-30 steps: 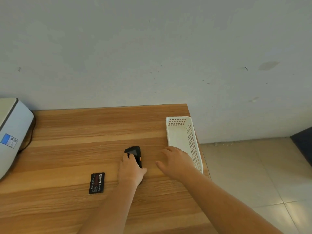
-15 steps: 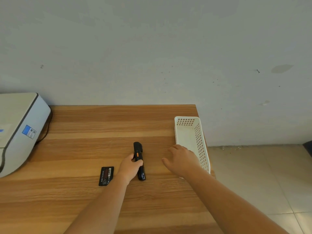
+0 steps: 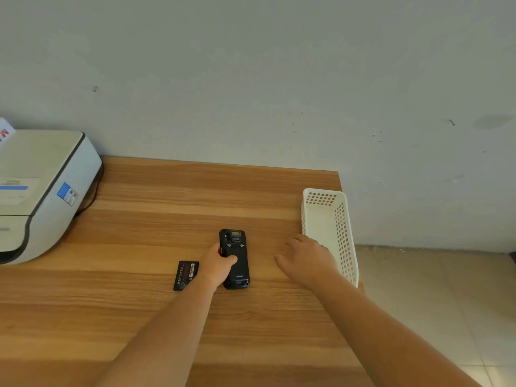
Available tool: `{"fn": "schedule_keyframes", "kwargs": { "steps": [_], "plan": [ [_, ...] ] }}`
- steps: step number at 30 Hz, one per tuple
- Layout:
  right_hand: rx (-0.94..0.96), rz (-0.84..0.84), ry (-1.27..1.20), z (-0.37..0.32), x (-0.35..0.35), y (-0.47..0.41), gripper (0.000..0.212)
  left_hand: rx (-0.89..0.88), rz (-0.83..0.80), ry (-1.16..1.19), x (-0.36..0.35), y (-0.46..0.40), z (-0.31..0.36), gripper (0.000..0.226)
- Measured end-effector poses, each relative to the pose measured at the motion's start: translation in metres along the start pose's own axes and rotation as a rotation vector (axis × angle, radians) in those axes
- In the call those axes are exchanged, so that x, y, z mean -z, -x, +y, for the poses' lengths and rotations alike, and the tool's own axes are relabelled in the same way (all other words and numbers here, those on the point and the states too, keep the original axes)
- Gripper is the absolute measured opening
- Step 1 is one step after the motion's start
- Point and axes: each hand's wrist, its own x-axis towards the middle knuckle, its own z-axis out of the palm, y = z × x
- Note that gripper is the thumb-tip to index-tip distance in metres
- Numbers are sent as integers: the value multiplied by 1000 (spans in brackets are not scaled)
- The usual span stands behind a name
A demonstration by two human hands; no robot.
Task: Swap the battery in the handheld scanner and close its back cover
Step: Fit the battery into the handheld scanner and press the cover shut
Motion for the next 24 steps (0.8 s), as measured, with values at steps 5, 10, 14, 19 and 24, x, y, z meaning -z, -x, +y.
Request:
{"fn": "schedule_keyframes", "kwargs": {
  "steps": [5,10,14,19,24],
  "plan": [
    [1,16,7,0,-4,2,57,-24,3,-88,-3,0,-6,51],
    [-7,34,6,4,-5,3,56,-50,5,-185,-13,0,1,60],
    [-10,48,-3,7,-6,3,54,-36,21,-262,-17,-1,8,54],
    [1,48,-3,6,-7,3,53,-16,72,-314,-21,-3,9,44],
    [33,27,-25,-3,-9,-1,53,-71,94,-366,-19,-7,3,40]
  ]
}}
